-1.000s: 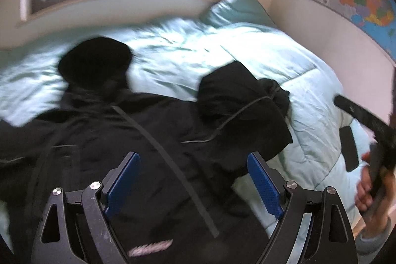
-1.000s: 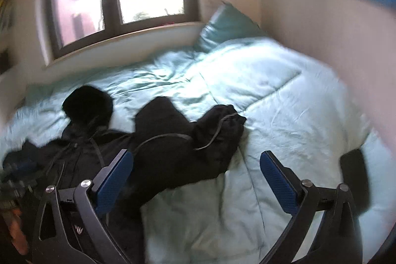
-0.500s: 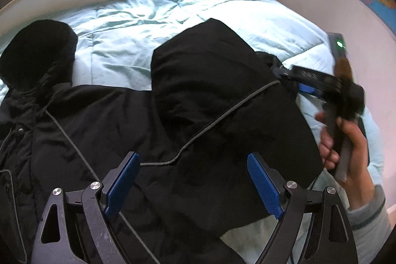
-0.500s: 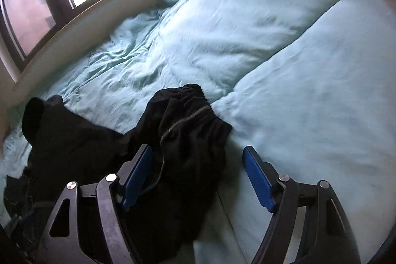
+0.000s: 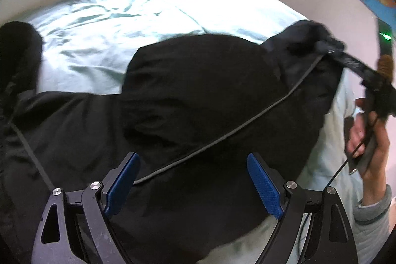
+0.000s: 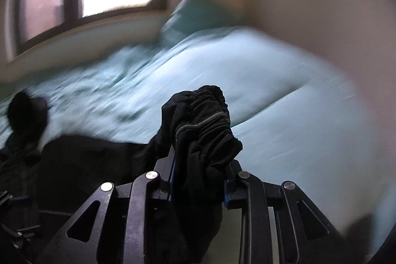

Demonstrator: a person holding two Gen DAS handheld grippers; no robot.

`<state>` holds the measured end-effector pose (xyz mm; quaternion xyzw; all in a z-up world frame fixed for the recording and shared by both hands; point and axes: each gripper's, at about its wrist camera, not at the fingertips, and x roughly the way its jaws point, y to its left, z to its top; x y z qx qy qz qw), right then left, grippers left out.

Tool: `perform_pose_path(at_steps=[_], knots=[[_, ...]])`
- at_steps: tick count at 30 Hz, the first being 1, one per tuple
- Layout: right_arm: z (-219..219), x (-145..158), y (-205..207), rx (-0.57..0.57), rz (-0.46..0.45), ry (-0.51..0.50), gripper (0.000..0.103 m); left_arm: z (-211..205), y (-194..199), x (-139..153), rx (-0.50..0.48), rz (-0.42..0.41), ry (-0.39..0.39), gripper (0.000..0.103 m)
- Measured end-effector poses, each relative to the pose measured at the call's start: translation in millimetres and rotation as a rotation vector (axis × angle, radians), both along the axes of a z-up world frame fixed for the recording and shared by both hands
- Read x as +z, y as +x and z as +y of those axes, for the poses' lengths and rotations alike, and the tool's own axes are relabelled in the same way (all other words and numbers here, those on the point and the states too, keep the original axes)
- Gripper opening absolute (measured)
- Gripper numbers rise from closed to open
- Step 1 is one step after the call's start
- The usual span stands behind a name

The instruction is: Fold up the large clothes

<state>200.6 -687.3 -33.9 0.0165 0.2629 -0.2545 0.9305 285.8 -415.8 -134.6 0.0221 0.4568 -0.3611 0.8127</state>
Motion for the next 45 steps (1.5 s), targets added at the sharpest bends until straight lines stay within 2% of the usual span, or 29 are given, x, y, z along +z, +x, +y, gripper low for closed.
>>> perform_pose_path(at_steps=[1, 3, 7, 9, 12, 17, 19, 21, 24, 28, 31, 34, 40, 45], knots=[[-12, 6, -10, -0.020, -0.003, -0.012, 0.031, -7, 4, -5, -0.004, 0.019, 0.002, 0.089], [-30, 0, -14, -0.023, 0.031, 0.047, 0.031, -20, 13, -23, 0.014, 0.065, 0.035, 0.089], [-53, -43, -5, -0.056, 0.146, 0.134, 0.031, -38, 28, -67, 0.055, 0.097, 0.161, 0.089], [-69, -63, -4, -0.056, 0.161, 0.242, 0.031, -41, 30, -72, 0.053, 0.104, 0.192, 0.089], [-75, -61, -8, -0.048, 0.144, 0.304, 0.031, -35, 30, -58, 0.049, 0.095, 0.175, 0.089], [-35, -21, -19, 0.120, 0.082, 0.338, 0.031, 18, 19, 2, 0.021, 0.027, 0.007, 0.089], [0, 2, -18, 0.210, 0.073, 0.369, 0.031, 44, 13, 27, 0.025, -0.020, -0.021, 0.089], [33, 17, -7, 0.265, 0.090, 0.360, 0.031, 76, 6, 51, 0.043, -0.064, -0.033, 0.089], [99, 34, 14, 0.362, 0.132, 0.338, 0.031, 121, -3, 76, 0.080, -0.078, -0.055, 0.089], [187, 35, 45, 0.449, 0.209, 0.305, 0.031, 187, -10, 82, 0.140, -0.096, -0.060, 0.089], [258, 20, 68, 0.520, 0.266, 0.266, 0.031, 237, -12, 78, 0.202, -0.096, -0.053, 0.089], [314, 0, 88, 0.585, 0.317, 0.277, 0.031, 280, -11, 71, 0.243, -0.057, -0.077, 0.089], [431, -54, 133, 0.704, 0.446, 0.243, 0.031, 349, -8, 54, 0.345, -0.046, -0.057, 0.089], [490, -107, 153, 0.770, 0.526, 0.267, 0.031, 391, -5, 35, 0.393, -0.020, -0.056, 0.089]])
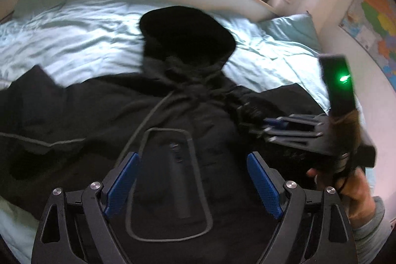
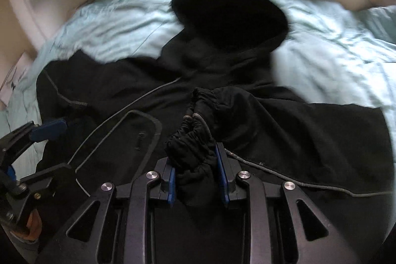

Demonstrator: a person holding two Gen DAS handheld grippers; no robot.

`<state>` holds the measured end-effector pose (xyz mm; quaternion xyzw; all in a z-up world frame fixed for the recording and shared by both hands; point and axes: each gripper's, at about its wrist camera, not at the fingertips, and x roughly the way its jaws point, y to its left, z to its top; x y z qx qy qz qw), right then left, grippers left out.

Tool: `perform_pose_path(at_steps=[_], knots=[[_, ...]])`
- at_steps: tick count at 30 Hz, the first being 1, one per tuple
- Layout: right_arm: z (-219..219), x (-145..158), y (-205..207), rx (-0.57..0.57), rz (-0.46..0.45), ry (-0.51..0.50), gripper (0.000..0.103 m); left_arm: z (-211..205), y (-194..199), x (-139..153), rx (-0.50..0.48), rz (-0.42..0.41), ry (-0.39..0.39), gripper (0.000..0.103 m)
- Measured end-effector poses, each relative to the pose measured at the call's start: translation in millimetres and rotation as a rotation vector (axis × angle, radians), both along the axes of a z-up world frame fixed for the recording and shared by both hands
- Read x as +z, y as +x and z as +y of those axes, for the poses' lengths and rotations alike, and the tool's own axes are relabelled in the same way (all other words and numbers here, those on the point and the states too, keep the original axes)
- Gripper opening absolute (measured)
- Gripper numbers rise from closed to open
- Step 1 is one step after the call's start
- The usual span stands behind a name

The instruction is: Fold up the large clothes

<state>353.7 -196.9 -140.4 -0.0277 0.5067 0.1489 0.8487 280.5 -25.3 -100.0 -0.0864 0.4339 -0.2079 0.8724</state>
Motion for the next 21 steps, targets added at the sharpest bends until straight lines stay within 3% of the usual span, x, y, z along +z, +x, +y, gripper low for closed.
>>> perform_pose_path(at_steps=[5, 9, 13, 16, 21], knots=[[35, -49, 18, 0.027, 0.070, -0.016, 0.032, 22, 8, -21, 0.026, 0.040, -0.017, 0.089], [35, -56, 22, 0.031, 0.091, 0.021, 0.046, 25, 14, -31, 0.026, 0.071, -0.023, 0.089], [10, -16, 8, 0.009, 0.060, 0.106, 0.058, 18, 14, -31, 0.011, 0.071, -0.042, 0.089], [-19, 24, -17, -0.009, -0.015, 0.142, 0.058, 6, 21, -33, -0.027, 0.089, -0.054, 0.089], [-68, 58, -54, -0.090, -0.091, 0.162, 0.059, -25, 50, -57, -0.074, 0.178, -0.097, 0.089]])
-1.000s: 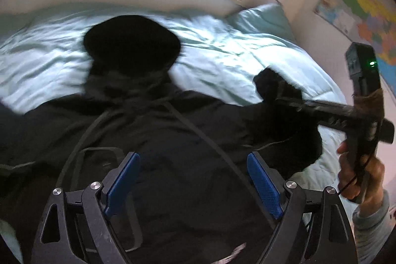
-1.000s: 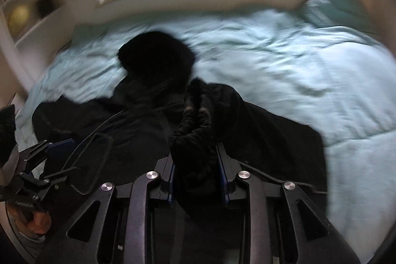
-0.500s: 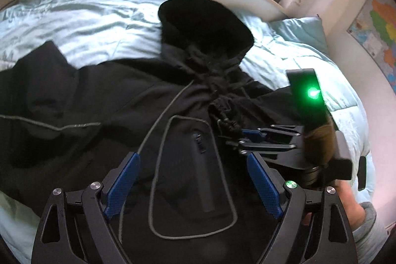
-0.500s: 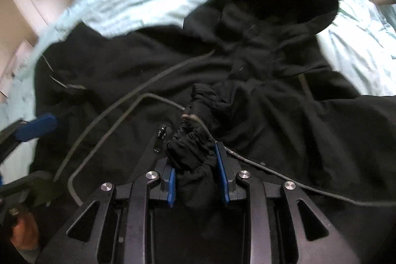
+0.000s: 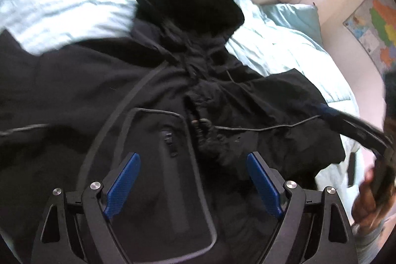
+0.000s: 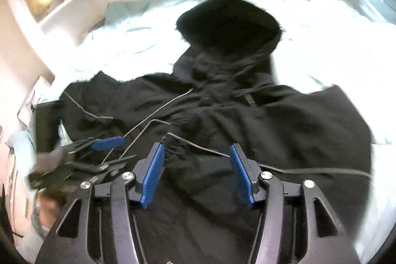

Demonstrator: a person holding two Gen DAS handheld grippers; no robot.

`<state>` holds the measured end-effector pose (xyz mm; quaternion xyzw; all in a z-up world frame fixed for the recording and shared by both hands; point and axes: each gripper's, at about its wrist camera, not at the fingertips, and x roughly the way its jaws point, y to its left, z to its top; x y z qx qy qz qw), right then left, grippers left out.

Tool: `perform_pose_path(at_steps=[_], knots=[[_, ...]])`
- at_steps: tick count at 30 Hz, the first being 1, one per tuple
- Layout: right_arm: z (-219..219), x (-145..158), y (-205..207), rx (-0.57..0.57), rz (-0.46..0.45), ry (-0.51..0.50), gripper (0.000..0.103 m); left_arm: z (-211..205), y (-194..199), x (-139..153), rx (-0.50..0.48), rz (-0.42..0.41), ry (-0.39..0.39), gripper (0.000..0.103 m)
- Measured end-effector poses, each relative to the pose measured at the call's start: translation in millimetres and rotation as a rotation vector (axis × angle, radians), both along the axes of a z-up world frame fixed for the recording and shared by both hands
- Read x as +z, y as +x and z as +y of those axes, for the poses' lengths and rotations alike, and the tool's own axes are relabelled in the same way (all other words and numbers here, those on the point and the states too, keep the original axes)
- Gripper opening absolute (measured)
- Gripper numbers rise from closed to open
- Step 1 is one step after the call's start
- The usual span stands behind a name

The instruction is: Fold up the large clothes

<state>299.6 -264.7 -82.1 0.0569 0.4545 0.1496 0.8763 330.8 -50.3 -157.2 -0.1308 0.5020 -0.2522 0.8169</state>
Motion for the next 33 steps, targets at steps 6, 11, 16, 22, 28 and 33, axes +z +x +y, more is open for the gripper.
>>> perform_pose_path(at_steps=[6, 11, 16, 22, 28, 33], knots=[[-38, -4, -30, -0.044, 0.035, 0.008, 0.059, -26, 27, -23, 0.052, 0.031, -0.003, 0.069], [-46, -3, -41, -0.064, 0.024, -0.047, 0.059, -29, 23, 0, 0.041, -0.046, -0.008, 0.015], [-53, -1, -41, -0.093, 0.013, -0.017, 0.059, -14, 10, 28, 0.026, -0.110, -0.038, 0.014], [-48, 6, -40, -0.091, -0.011, -0.016, 0.059, 61, -5, 76, 0.168, -0.221, -0.050, 0.013], [-27, -32, -7, -0.104, 0.026, -0.107, 0.059, 127, -8, 69, 0.256, -0.164, 0.171, 0.014], [-18, -102, 27, -0.137, 0.153, -0.217, 0.059, 119, -1, 0, 0.224, -0.032, 0.385, 0.020]])
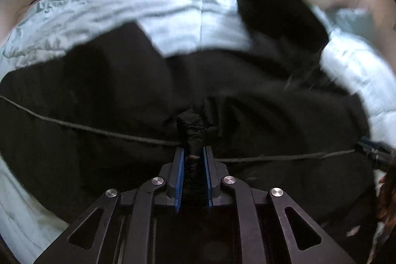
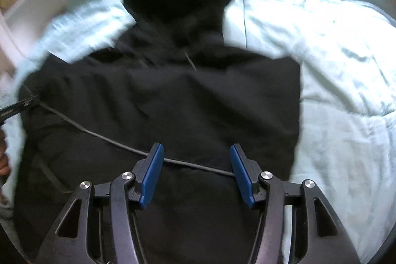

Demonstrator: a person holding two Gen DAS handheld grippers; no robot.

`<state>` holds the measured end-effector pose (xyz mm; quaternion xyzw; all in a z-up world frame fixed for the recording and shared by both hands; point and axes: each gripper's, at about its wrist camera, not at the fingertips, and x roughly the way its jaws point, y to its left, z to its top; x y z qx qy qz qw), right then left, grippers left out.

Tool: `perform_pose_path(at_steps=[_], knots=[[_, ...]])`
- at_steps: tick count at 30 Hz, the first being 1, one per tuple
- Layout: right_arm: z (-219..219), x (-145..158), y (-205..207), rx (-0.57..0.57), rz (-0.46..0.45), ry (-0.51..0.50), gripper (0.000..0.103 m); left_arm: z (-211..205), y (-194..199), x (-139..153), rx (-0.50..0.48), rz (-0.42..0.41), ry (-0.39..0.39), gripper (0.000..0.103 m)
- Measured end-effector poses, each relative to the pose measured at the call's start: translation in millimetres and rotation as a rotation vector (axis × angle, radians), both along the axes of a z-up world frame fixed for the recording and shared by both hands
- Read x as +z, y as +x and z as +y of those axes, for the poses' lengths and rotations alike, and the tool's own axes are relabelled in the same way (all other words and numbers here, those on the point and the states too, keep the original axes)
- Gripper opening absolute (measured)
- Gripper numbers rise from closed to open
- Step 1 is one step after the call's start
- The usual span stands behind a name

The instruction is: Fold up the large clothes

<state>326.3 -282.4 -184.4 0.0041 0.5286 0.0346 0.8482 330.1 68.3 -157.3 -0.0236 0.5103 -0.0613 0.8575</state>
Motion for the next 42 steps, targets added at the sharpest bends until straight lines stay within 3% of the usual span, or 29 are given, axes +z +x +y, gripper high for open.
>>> perform_pose_path(at_steps=[2, 4, 7, 8, 9, 10, 11, 12, 15, 17, 18, 20, 25, 28, 30, 32, 34, 36, 38, 40, 42], knots=[[-1, -20, 2, -0.014, 0.024, 0.017, 0.061, -7, -2, -3, -0.007, -0.021, 0.041, 0.022], [3, -18, 0, 0.004, 0.012, -0.019, 0.061, -9, -6, 8, -0.019, -0.069, 0.051, 0.022], [-3, 5, -4, 0.007, -0.018, 0.025, 0.062, 3, -17, 40, -0.011, -0.173, -0.044, 0.027], [-10, 17, -5, -0.001, -0.057, 0.063, 0.062, 7, -20, 53, -0.006, -0.219, -0.086, 0.042], [-18, 33, -5, -0.019, -0.107, 0.087, 0.063, 8, -24, 63, -0.007, -0.250, -0.110, 0.068], [-26, 46, -3, -0.052, -0.157, 0.086, 0.073, 5, -26, 70, -0.015, -0.274, -0.128, 0.077], [-33, 55, 1, -0.085, -0.192, 0.078, 0.078, -2, -27, 75, -0.045, -0.288, -0.151, 0.079], [-39, 58, 6, -0.103, -0.201, 0.079, 0.087, -11, -29, 74, -0.089, -0.278, -0.175, 0.079], [-55, 37, 35, -0.145, -0.124, 0.115, 0.085, -43, -12, 49, -0.192, -0.172, -0.226, 0.079], [-62, 9, 51, -0.160, -0.067, 0.100, 0.080, -62, 6, 15, -0.192, -0.061, -0.176, 0.078], [-60, -1, 59, -0.153, -0.045, 0.071, 0.078, -64, 13, -4, -0.168, -0.013, -0.136, 0.071], [-56, -16, 62, -0.136, -0.021, 0.037, 0.078, -63, 18, -26, -0.151, 0.027, -0.108, 0.070], [-42, 9, 38, -0.092, -0.075, -0.014, 0.077, -65, 11, -13, -0.169, -0.024, -0.073, 0.070], [-34, 38, -7, -0.024, -0.112, 0.069, 0.077, -53, -6, 9, -0.184, -0.052, -0.163, 0.070], [-27, 47, -38, 0.002, -0.091, 0.087, 0.077, -42, -18, 17, -0.174, -0.053, -0.219, 0.070], [-18, 44, -58, 0.015, -0.029, 0.097, 0.078, -31, -24, 15, -0.148, -0.006, -0.301, 0.070], [-16, 30, -70, 0.000, 0.038, 0.114, 0.078, -24, -21, -3, -0.110, 0.096, -0.353, 0.070], [-19, 9, -76, -0.009, 0.075, 0.082, 0.077, -27, -19, -20, -0.100, 0.116, -0.331, 0.069], [-14, -10, -71, -0.005, 0.095, 0.048, 0.077, -38, -21, -24, -0.111, 0.106, -0.259, 0.068], [-12, -3, -72, -0.040, 0.075, 0.056, 0.079, -45, -30, -12, -0.124, 0.068, -0.219, 0.068], [-6, 10, -70, -0.037, 0.045, 0.080, 0.079, -39, -39, 6, -0.151, 0.032, -0.265, 0.068]])
